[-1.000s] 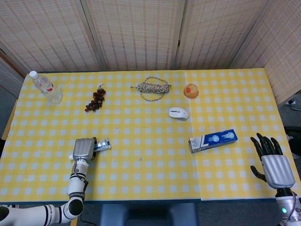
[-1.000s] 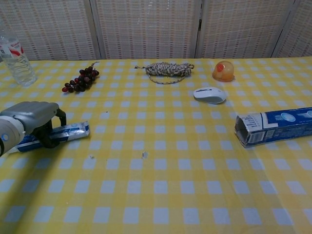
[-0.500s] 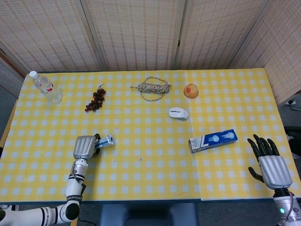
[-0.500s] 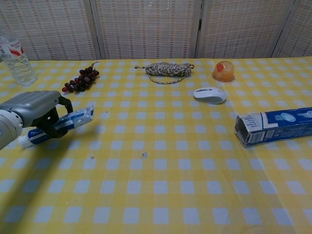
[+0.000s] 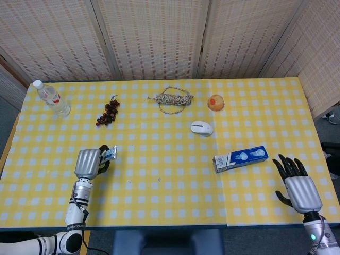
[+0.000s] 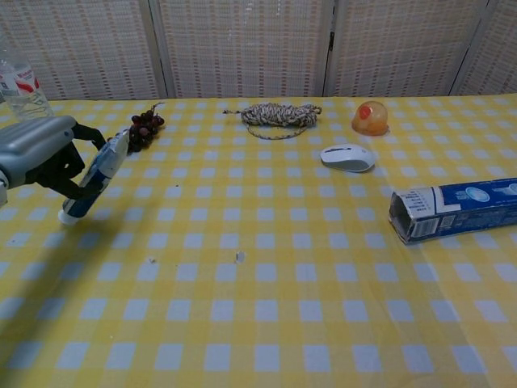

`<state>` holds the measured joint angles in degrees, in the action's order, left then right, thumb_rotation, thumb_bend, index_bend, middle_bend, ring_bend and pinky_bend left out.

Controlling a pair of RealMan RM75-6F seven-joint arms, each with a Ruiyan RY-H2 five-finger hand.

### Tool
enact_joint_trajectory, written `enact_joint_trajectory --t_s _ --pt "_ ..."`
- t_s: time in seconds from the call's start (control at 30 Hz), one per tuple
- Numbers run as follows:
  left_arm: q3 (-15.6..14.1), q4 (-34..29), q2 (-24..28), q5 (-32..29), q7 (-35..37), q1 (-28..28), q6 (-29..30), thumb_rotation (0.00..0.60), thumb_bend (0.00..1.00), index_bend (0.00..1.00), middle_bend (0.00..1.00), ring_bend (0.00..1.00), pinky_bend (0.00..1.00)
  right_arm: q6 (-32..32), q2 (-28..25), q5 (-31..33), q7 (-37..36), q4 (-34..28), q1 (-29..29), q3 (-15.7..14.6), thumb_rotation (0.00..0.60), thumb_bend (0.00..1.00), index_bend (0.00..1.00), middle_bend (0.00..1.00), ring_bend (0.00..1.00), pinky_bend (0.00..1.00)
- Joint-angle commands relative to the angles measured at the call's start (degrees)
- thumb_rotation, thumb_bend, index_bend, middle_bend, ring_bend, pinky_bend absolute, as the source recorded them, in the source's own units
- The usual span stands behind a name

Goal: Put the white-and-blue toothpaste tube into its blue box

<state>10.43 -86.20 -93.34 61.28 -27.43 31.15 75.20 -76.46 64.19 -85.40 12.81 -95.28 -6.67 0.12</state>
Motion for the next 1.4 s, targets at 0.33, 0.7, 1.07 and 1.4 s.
enact_joint_trajectory --t_s 0.33,0.7,1.07,1.4 --pt "1.3 -10.0 5.8 3.0 4.3 -2.3 1.6 0.6 0.78 0.98 1.0 1.0 1.0 16.0 1.1 11.1 13.2 -1.7 -11.4 5.2 0.6 0.31 0.0 0.0 0.0 0.0" --pt "2.3 -16.2 9.5 1.6 4.8 -3.0 0.7 0.6 0.78 0.98 1.0 1.0 1.0 23.3 5.5 26.8 30.9 -2.2 -22.3 7.5 0.6 0.31 0.0 0.0 0.0 0.0" --pt "3.3 -18.9 12.0 1.6 6.2 -3.3 0.8 0.6 0.78 0.98 1.0 1.0 1.0 25.7 11.9 42.7 40.3 3.8 -30.5 5.3 0.6 0.31 0.08 0.0 0.0 0.0" --pt "4.0 -19.5 13.6 0.9 6.9 -3.1 0.1 0.6 0.78 0.98 1.0 1.0 1.0 25.2 16.2 48.8 41.6 8.9 -34.1 2.5 0.6 0.31 0.18 0.01 0.03 0.0"
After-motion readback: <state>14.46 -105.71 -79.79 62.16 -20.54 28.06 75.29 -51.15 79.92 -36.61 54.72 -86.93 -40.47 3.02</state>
